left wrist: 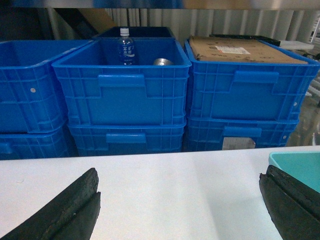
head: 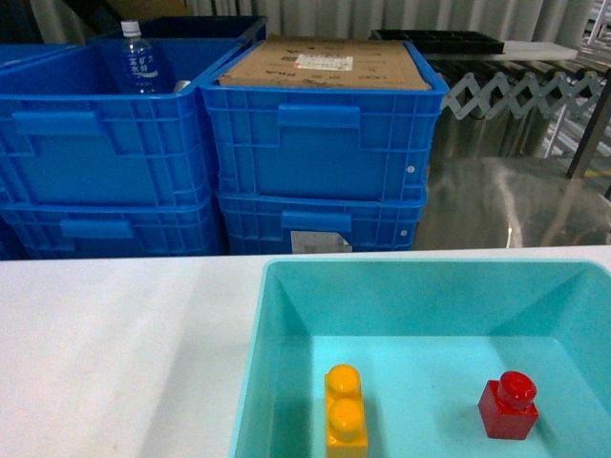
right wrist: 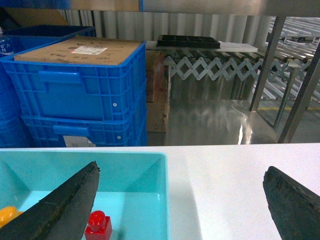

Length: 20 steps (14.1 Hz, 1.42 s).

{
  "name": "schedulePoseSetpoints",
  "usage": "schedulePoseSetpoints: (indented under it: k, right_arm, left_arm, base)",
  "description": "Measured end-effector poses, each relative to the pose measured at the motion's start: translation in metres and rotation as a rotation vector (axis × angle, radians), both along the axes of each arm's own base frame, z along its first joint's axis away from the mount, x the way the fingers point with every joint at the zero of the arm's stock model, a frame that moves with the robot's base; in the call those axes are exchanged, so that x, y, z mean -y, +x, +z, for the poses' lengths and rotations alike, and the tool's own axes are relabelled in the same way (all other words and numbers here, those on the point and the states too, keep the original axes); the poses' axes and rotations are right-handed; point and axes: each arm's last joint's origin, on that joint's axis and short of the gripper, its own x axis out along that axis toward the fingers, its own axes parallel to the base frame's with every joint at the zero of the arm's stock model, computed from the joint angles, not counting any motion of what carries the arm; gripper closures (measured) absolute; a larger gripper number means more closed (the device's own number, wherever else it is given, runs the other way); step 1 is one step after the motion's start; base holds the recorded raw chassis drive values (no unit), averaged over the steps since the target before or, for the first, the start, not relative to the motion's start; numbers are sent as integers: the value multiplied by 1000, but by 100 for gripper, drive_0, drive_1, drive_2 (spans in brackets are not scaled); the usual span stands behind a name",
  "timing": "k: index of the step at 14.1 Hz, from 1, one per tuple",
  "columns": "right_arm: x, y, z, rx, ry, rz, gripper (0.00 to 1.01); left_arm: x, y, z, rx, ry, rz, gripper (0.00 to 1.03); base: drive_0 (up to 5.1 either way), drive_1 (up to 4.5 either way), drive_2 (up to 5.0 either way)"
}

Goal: Pick red block from blue box to shelf

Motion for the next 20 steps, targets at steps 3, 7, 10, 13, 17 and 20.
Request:
schedulePoseSetpoints:
  k: [3, 7, 10, 13, 17, 20]
  right_arm:
    - [0, 0, 0, 0, 0, 0, 3]
    - [-11, 20, 17, 49, -18, 66, 3]
    - [-32, 61, 44, -18, -1, 137, 3]
    - [-62, 100, 25, -261, 18, 181, 3]
    - [-98, 147, -2, -432, 15, 170, 3]
    - [-120, 177, -12, -454, 21, 121, 3]
  left_arm:
    - [0, 0, 0, 0, 0, 0, 5]
    - [0, 0, 0, 0, 0, 0, 5]
    - [0, 0, 0, 0, 0, 0, 5]
    - [0, 0, 0, 0, 0, 0, 5]
    - [0, 0, 0, 0, 0, 0, 5]
    - [0, 0, 0, 0, 0, 0, 5]
  base:
    - [0, 0, 0]
    - [0, 0, 0]
    - [0, 0, 0]
    - [0, 0, 0]
    - [0, 0, 0]
    - [0, 0, 0]
